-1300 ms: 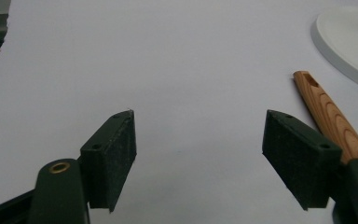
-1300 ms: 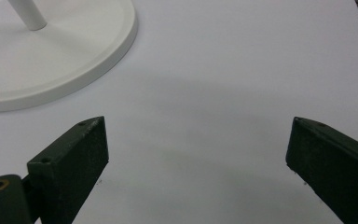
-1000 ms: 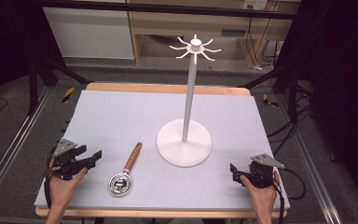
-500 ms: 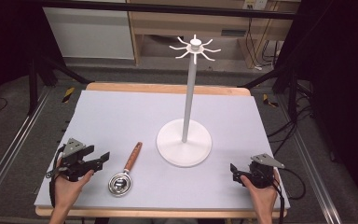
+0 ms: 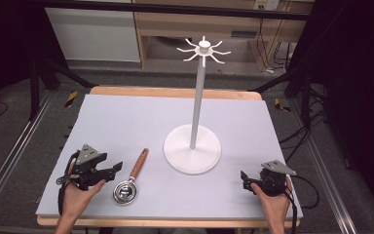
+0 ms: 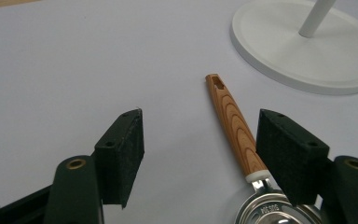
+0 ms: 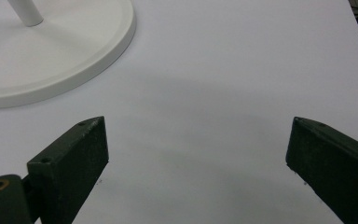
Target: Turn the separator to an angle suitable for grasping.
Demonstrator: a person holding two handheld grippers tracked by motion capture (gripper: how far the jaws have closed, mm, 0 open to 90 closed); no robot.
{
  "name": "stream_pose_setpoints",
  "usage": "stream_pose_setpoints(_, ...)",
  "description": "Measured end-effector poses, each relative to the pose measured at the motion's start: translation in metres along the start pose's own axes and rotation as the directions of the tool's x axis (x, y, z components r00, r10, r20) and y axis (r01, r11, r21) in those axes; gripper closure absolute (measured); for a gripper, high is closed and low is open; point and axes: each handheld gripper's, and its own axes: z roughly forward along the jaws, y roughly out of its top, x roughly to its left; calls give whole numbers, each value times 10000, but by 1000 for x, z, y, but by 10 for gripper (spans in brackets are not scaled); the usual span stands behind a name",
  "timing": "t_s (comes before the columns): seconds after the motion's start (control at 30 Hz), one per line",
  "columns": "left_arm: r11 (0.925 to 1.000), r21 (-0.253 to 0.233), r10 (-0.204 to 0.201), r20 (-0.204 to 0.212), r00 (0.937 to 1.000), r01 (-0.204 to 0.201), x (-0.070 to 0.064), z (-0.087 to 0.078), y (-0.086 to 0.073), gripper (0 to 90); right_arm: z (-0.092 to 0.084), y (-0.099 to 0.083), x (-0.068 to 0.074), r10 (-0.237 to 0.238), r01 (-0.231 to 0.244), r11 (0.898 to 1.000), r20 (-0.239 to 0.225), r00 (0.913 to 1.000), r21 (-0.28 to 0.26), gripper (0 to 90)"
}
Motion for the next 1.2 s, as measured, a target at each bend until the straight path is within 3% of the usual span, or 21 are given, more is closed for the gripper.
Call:
stream_pose_setpoints(0.17,9993,258,269,277,9993,-276,-10,3,7,341,-1,0,0,28,-28,10000,-70,10000,-80,62)
stream_pose_setpoints(0.37,9983,477,302,430,9986,-322,-14,7,14,369,-1,1,0,29,-28,9998,67,10000,-194,51)
stream_pose_setpoints(0.7,9953,814,488,505,9975,-528,-24,17,26,406,-1,2,2,-33,37,9998,201,9998,-199,45)
stream_pose_setpoints(1.2,9795,1884,604,600,9964,-707,-32,42,31,462,-1,2,0,63,-59,9998,197,9998,-184,49)
